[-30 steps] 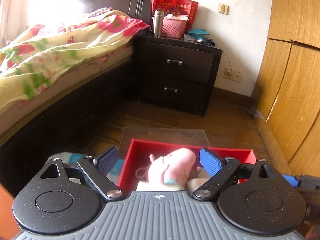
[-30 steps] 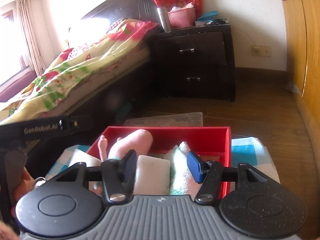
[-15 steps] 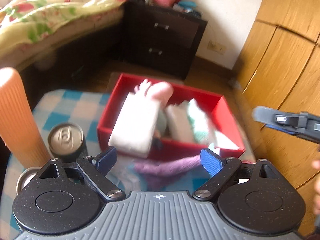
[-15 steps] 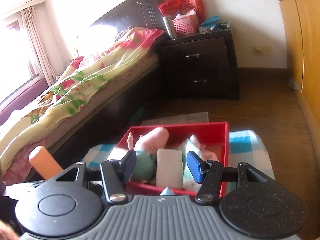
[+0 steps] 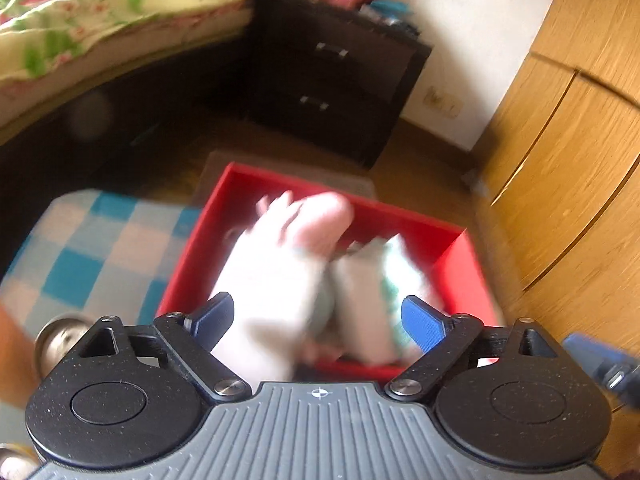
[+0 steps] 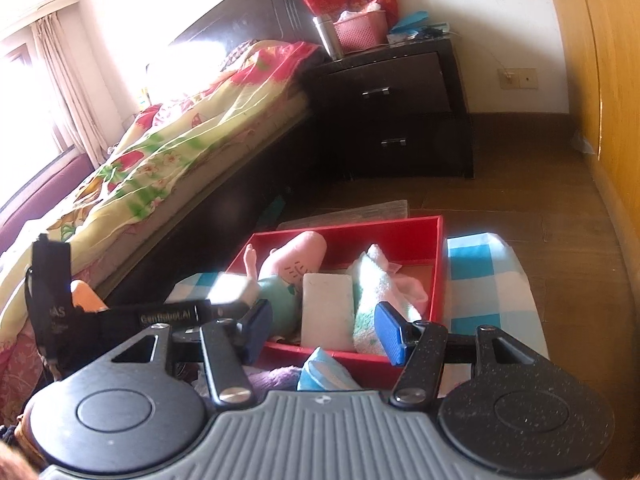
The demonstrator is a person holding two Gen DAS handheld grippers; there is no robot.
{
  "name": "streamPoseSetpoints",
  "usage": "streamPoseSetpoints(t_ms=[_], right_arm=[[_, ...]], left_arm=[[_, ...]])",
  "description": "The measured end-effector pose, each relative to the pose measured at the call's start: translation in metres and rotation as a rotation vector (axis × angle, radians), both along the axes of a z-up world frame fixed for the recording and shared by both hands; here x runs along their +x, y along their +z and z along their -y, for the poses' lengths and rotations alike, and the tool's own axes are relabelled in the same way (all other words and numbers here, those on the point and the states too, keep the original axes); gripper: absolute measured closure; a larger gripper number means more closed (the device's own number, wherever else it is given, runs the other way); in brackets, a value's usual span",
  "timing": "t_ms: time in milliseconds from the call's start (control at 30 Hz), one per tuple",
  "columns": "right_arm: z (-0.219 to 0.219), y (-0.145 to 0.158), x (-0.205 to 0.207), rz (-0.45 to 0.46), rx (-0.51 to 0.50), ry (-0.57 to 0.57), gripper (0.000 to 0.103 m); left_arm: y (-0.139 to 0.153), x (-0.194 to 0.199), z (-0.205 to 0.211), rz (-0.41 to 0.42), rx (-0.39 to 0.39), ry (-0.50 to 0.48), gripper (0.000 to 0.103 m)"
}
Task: Organize soft objects
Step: 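Grasp a blue face mask with the left gripper while the right gripper grasps another mask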
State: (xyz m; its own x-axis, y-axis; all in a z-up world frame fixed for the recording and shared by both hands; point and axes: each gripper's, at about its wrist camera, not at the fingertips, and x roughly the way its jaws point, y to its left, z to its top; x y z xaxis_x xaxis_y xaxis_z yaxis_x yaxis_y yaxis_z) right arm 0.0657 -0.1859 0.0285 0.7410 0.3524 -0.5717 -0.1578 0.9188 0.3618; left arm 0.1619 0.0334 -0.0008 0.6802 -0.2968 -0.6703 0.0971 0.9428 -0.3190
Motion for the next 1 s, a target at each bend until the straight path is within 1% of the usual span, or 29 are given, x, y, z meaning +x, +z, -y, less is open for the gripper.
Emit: streamPoseSetpoints(t_ms=[67,133,167,233,300,400,467,567,633,667,733,800,1000], right_arm=[[0.000,0.000,0.000,-0.001,0.008,-0.003,0.069],[-0.002,0.000,-0.001,-0.005,0.006,0.007,0.069],[-0.004,0.000,-0.002,-0.004,-0.002,0.020,0.069],[-0.009,-0.001,-0.007,-0.002,-0.026,0.037,0.069],[-0.012,-0.002,-0.014,0.002,-0.055,0.050,0.069],[-0.015,-0.005,-0.022,-0.018,-0.047,0.060,0.068],[-0.019,-0.009,-0.028,-0.034,-0.045,0.068,0.067],[-0.025,-0.015,-0.036,-0.048,-0.082,0.073,0.061],[-0.031,-0.019,-0.040,-0.048,-0.118,0.082,0.057],[-0.033,-0.022,-0.040,-0.049,-0.138,0.088,0.057],[-0.036,-0.026,-0.040,-0.050,-0.174,0.089,0.056],[-0.036,-0.028,-0.037,-0.052,-0.185,0.096,0.056],[-0.027,-0.035,-0.030,-0.085,-0.157,0.090,0.056]], left_arm=[[0.010,0.001,0.001,0.023,-0.029,-0.001,0.015],[0.017,-0.009,0.000,0.046,-0.020,0.018,0.015],[0.020,-0.017,0.000,0.059,-0.008,0.007,0.014],[0.022,-0.038,0.003,0.070,0.069,-0.017,0.014],[0.021,-0.062,0.005,0.087,0.114,-0.043,0.013],[0.013,-0.089,0.003,0.064,0.120,-0.053,0.012],[0.005,-0.098,0.000,0.035,0.116,-0.045,0.011],[-0.008,-0.105,-0.004,-0.002,0.135,-0.034,0.011],[-0.019,-0.107,-0.005,-0.029,0.152,-0.047,0.011],[-0.024,-0.107,-0.004,-0.035,0.164,-0.051,0.011],[-0.032,-0.106,0.000,-0.024,0.186,-0.084,0.011],[-0.038,-0.102,0.005,-0.013,0.218,-0.104,0.011],[-0.057,-0.090,0.014,0.024,0.297,-0.119,0.012]])
